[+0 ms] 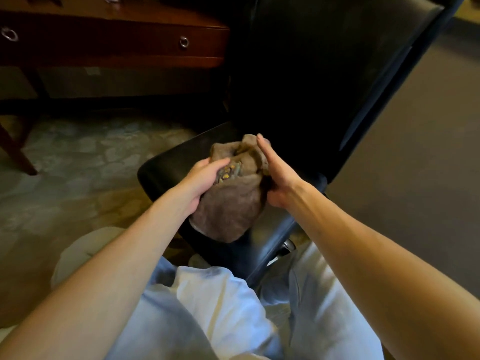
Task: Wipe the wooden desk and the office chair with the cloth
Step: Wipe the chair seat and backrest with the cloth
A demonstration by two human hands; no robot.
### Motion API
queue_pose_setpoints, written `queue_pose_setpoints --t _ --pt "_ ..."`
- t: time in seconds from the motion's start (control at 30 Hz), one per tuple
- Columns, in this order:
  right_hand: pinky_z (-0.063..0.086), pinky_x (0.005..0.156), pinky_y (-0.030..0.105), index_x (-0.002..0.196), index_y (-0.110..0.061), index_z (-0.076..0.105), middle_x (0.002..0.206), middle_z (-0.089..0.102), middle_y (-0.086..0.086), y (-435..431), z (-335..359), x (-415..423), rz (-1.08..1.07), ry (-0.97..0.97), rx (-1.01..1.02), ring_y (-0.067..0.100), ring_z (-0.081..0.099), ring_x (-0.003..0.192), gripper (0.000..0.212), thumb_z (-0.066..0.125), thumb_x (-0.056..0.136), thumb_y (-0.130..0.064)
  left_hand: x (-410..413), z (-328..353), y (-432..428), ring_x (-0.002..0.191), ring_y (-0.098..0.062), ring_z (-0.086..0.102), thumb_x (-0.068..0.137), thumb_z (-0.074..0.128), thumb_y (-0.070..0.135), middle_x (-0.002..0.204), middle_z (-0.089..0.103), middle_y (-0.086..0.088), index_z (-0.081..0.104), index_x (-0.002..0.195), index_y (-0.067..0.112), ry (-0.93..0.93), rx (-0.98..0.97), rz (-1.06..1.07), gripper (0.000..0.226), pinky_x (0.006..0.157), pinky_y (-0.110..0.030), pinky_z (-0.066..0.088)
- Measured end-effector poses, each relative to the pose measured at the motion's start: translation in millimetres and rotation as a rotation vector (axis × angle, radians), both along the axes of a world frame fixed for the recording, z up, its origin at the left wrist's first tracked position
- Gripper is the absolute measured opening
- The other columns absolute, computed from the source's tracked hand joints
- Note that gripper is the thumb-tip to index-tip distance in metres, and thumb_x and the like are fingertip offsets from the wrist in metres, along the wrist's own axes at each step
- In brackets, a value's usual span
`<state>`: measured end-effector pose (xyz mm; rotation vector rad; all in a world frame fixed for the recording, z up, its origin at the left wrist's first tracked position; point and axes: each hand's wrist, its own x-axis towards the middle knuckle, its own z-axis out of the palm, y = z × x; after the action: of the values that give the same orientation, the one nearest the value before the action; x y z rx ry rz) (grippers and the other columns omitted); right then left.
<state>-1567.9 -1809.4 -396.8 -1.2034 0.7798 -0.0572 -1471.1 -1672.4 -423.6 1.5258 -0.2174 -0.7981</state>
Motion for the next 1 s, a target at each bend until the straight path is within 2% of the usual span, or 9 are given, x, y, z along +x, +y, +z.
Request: queue_pose_setpoints --t 0.1,0.2,0.3,0.47,0.57,0.7,0.8,0.93,1.0 --pt "0.055 0.094 0.042 0.124 -0.011 0.071 0.118 0.075 0.014 -17.6 -7.8 -6.3 0.094 0.019 0.036 0.029 0.072 0.107 0.056 0.079 0.081 -0.045 10.1 0.2 0.7 0.101 -0.026 0.074 0.096 0.067 0.042 0.111 0.077 -0.008 0.065 0.131 0.024 0.101 -0.037 0.084 0.039 0.083 -0.037 0.058" --pt "0.06 0.08 0.041 0.133 -0.014 0.066 0.122 0.072 0.016 -28.5 -15.5 -8.0 0.041 0.038 0.066 0.031 0.072 0.102 0.076 0.092 0.064 -0.028 14.7 -0.8 5.7 0.101 -0.027 0.074 0.097 0.068 0.036 0.109 0.078 -0.008 0.067 0.126 0.021 0.077 -0.019 0.092 0.033 0.085 -0.037 0.058" --pt "0.057 0.093 0.048 0.132 -0.01 0.065 0.124 0.071 0.018 -39.9 -18.8 -11.8 0.024 0.023 0.094 0.035 0.069 0.113 0.077 0.09 0.06 -0.022 19.6 -7.4 15.2 0.106 -0.028 0.073 0.092 0.074 0.027 0.109 0.078 -0.01 0.065 0.127 0.016 0.076 0.01 0.045 0.038 0.093 -0.04 0.057" --pt "0.06 0.083 0.042 0.126 -0.004 0.066 0.113 0.076 0.016 -52.1 -19.2 -20.5 0.029 -0.077 0.153 0.028 0.075 0.101 0.057 0.077 0.071 -0.012 36.7 -21.0 49.7 0.112 -0.024 0.07 0.039 0.101 0.052 0.124 0.072 -0.007 0.055 0.138 0.015 0.062 0.163 -0.095 0.115 0.098 -0.044 0.056" --pt "0.06 0.084 0.043 0.132 -0.003 0.063 0.12 0.073 0.018 -51.1 -15.7 -18.1 0.022 -0.143 0.113 0.031 0.073 0.108 0.064 0.077 0.07 -0.008 39.9 -21.0 62.6 0.124 -0.021 0.059 0.024 0.092 0.076 0.132 0.066 -0.002 0.063 0.133 0.029 -0.046 0.354 -0.317 0.122 0.112 -0.048 0.044" --pt "0.061 0.083 0.046 0.13 -0.009 0.061 0.118 0.072 0.02 -39.5 1.5 -15.6 0.077 -0.128 -0.06 0.036 0.071 0.108 0.052 0.07 0.081 0.004 29.6 -7.0 51.6 0.144 -0.027 0.042 0.037 0.07 0.097 0.16 0.041 -0.003 0.034 0.157 0.038 -0.136 0.516 -0.43 0.138 0.12 -0.051 0.033" --pt "0.062 0.083 0.05 0.121 -0.006 0.062 0.105 0.07 0.023 -39.6 16.4 -16.5 -0.019 -0.045 -0.277 0.041 0.07 0.102 0.039 0.065 0.084 0.005 18.2 -9.9 28.1 0.149 -0.027 0.034 0.053 0.063 0.095 0.165 0.032 -0.001 0.034 0.159 0.031 -0.163 0.536 -0.38 0.127 0.119 -0.049 0.032" --pt "0.058 0.089 0.053 0.115 -0.013 0.054 0.101 0.064 0.017 -67.1 31.1 -29.5 -0.235 0.033 -0.405 0.038 0.065 0.096 0.032 0.063 0.085 -0.002 9.6 -61.5 9.4 0.143 -0.034 0.041 0.079 0.073 0.069 0.16 0.038 -0.01 0.03 0.159 0.015 0.0 0.569 -0.022 0.105 0.109 -0.041 0.039" --pt "0.056 0.093 0.047 0.121 -0.011 0.052 0.109 0.062 0.014 -98.6 32.0 -35.3 -0.388 0.061 -0.405 0.031 0.062 0.098 0.039 0.065 0.086 -0.009 12.7 -97.6 10.6 0.143 -0.041 0.039 0.074 0.077 0.067 0.161 0.031 -0.014 0.022 0.161 0.017 0.127 0.551 0.231 0.114 0.115 -0.053 0.038"
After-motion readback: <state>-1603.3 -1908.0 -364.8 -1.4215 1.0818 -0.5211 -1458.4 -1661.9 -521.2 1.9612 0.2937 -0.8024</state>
